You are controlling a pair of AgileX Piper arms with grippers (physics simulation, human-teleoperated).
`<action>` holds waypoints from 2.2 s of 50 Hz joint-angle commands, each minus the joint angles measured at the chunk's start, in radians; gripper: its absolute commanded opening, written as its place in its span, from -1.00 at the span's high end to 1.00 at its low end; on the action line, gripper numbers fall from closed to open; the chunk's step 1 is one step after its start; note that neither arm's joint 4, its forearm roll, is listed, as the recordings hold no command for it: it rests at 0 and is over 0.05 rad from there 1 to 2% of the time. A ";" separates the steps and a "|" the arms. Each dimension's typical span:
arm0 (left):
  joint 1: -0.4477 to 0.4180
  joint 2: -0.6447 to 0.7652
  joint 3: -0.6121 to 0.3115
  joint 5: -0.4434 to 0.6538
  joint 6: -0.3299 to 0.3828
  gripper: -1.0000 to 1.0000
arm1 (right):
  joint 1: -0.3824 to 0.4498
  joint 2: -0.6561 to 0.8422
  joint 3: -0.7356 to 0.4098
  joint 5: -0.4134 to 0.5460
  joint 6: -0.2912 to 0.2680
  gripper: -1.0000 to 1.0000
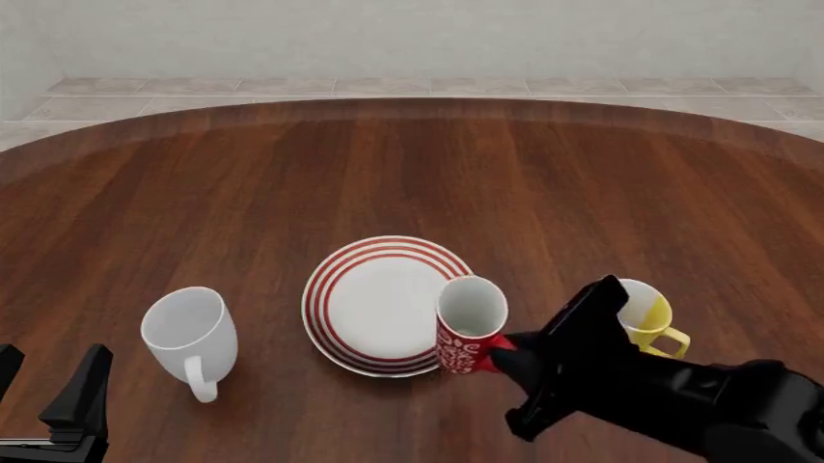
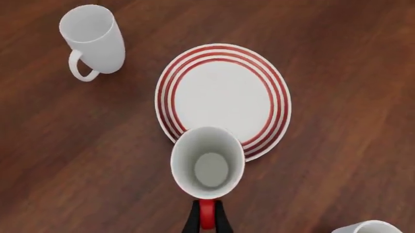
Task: Pick up the red mug and put it on the plate
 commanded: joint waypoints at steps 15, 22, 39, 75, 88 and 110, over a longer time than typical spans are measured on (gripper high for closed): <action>0.000 0.000 0.000 0.000 0.000 -1.00 | -0.022 0.108 -0.148 -0.035 -0.066 1.00; 0.000 0.000 0.000 0.000 0.000 -1.00 | -0.019 0.163 -0.180 -0.063 -0.072 1.00; 0.000 0.000 0.000 0.000 0.000 -1.00 | -0.037 0.232 -0.225 -0.088 -0.075 1.00; 0.000 0.000 0.000 0.000 0.000 -1.00 | -0.050 0.393 -0.288 -0.180 -0.043 1.00; 0.000 0.000 0.000 0.000 0.000 -1.00 | -0.038 0.448 -0.317 -0.192 -0.043 1.00; 0.000 0.000 0.000 0.000 0.000 -1.00 | -0.038 0.528 -0.355 -0.197 -0.036 1.00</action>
